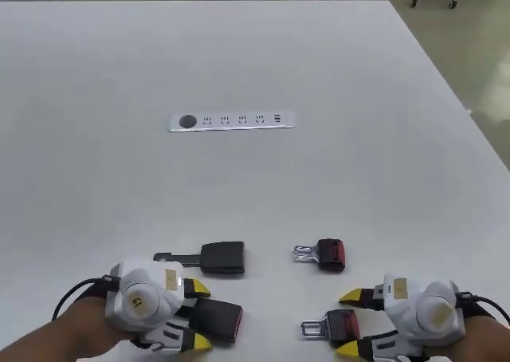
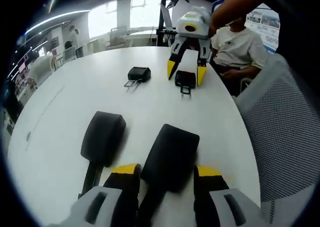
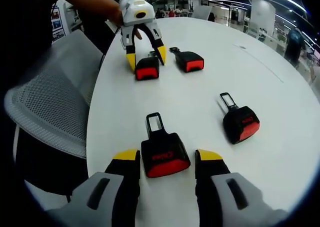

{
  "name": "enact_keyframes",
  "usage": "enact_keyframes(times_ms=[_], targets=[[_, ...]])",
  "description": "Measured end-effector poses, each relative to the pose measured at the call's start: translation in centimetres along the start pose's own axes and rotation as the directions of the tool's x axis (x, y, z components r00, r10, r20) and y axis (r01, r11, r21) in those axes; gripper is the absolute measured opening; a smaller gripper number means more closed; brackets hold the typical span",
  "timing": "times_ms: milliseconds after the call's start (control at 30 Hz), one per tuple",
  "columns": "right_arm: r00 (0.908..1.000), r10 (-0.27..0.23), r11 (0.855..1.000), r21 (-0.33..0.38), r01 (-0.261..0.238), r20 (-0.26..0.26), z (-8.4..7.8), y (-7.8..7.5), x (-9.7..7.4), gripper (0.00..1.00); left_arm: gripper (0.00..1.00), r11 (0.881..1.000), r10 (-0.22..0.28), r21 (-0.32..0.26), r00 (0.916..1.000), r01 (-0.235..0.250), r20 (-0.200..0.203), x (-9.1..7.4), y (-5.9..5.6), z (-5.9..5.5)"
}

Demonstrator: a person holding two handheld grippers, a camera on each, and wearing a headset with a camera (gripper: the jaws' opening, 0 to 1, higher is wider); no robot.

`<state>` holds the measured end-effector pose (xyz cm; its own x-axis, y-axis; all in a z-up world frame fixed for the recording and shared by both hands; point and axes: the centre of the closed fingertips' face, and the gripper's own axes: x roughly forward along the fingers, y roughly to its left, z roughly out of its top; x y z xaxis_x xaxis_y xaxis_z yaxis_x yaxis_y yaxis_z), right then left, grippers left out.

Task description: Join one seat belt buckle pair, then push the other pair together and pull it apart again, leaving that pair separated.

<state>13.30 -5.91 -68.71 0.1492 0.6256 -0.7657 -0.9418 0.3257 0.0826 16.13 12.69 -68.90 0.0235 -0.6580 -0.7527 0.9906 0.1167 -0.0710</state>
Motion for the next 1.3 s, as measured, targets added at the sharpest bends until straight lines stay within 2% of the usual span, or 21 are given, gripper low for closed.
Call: enact_keyframes(times_ms=[200, 500, 767, 933, 1100, 1300], targets=[[1.0000, 0.005, 1.000, -0.009, -0.005, -0.005, 0.1, 0.0, 0.1, 0.37, 0.37, 0.999, 0.028, 0.023, 0.9996, -0.028, -0.009, 0.0, 0.1, -0.3], [0.9998, -0.021, 1.000, 0.022, 0.021, 0.004, 0.6, 0.0, 0.5, 0.36, 0.35, 0.996, 0.084, -0.036, 0.9965, -0.084, 0.003, 0.0, -0.1, -0.3], [0.9994, -0.012, 1.000, 0.020, 0.013, -0.033, 0.2, -0.2, 0.7, 0.35, 0.34, 0.996, 0.084, -0.041, 0.9964, -0.084, -0.011, 0.2, 0.1, -0.8], [0.9987, -0.007, 1.000, 0.015, 0.007, -0.050, 0.1, -0.2, 0.7, 0.35, 0.34, 0.996, 0.077, -0.037, 0.9967, -0.078, -0.027, 0.2, 0.0, -0.6], [0.9985, -0.018, 1.000, 0.014, 0.018, -0.053, 0.3, -0.5, 1.3, 0.35, 0.34, 0.997, 0.068, -0.028, 0.9970, -0.069, -0.036, 0.2, 0.0, -0.6], [0.9987, -0.008, 1.000, 0.008, 0.008, -0.051, 0.8, -0.5, 2.1, 0.35, 0.34, 0.997, 0.066, -0.031, 0.9969, -0.067, -0.044, 0.3, 0.0, -0.5]])
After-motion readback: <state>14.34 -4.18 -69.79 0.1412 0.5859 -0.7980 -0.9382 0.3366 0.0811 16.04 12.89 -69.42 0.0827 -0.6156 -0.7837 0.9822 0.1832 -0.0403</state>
